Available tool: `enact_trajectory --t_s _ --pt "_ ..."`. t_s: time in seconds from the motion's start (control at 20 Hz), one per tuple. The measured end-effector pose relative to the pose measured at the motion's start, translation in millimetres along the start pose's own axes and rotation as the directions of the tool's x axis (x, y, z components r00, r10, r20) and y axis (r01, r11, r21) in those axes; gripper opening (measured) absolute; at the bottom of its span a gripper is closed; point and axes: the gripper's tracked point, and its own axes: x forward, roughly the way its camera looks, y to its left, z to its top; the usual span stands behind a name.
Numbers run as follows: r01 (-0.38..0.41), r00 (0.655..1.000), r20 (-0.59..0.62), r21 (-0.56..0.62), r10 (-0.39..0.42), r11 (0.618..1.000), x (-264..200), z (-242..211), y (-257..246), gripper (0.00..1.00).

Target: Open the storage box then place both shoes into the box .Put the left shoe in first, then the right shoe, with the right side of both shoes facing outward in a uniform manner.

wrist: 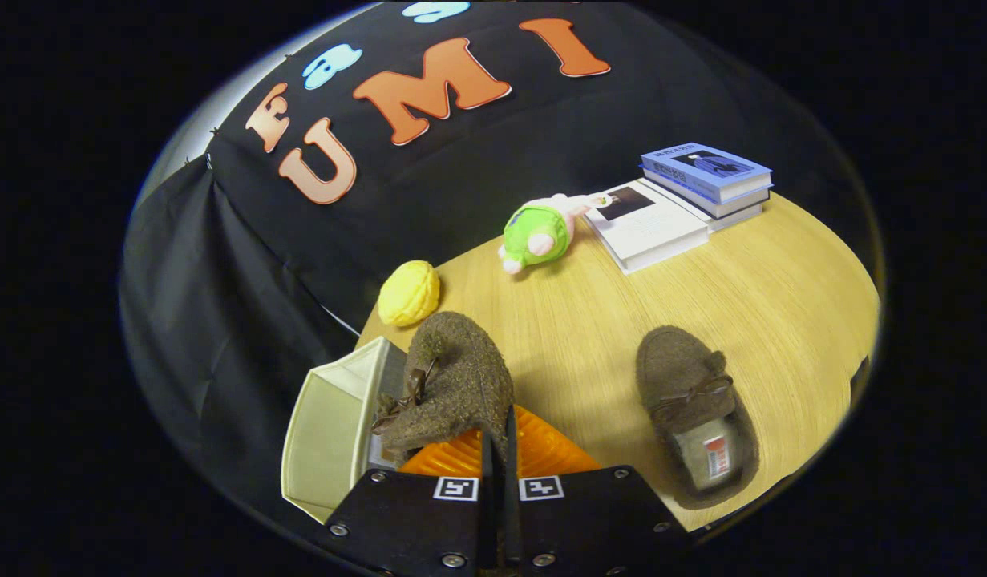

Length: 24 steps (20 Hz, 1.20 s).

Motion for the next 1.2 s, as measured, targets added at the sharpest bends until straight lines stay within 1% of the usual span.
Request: enact_trajectory --t_s 0.15,0.25,0.4,0.5,0.65,0.7,0.8,0.95,1.05,1.2 --pt "-0.021 0.998 0.055 0.013 0.020 1.000 -11.5 19.6 31.9 0.04" --pt "-0.053 0.995 0.084 0.024 0.051 0.998 -16.5 30.0 59.2 0.04" --pt "-0.099 0.993 0.071 0.013 0.098 0.995 -15.1 28.7 95.9 0.04" --pt "-0.116 0.992 0.053 0.033 0.114 0.993 -8.0 20.0 113.6 0.04" --pt "-0.130 0.991 -0.036 0.038 0.131 0.991 8.7 -8.4 133.8 0.04" --pt "-0.132 0.990 -0.048 0.034 0.134 0.991 12.0 -12.3 137.6 0.04" --pt "-0.124 0.990 -0.064 0.037 0.126 0.992 18.2 -18.7 144.9 0.04" --pt "-0.131 0.988 -0.084 0.010 0.131 0.991 26.8 -22.8 163.6 0.04" --pt "-0.136 0.983 -0.123 0.000 0.135 0.991 35.4 -33.1 174.1 0.04" --pt "-0.113 0.976 -0.189 -0.019 0.108 0.993 48.8 -53.9 179.7 0.04"
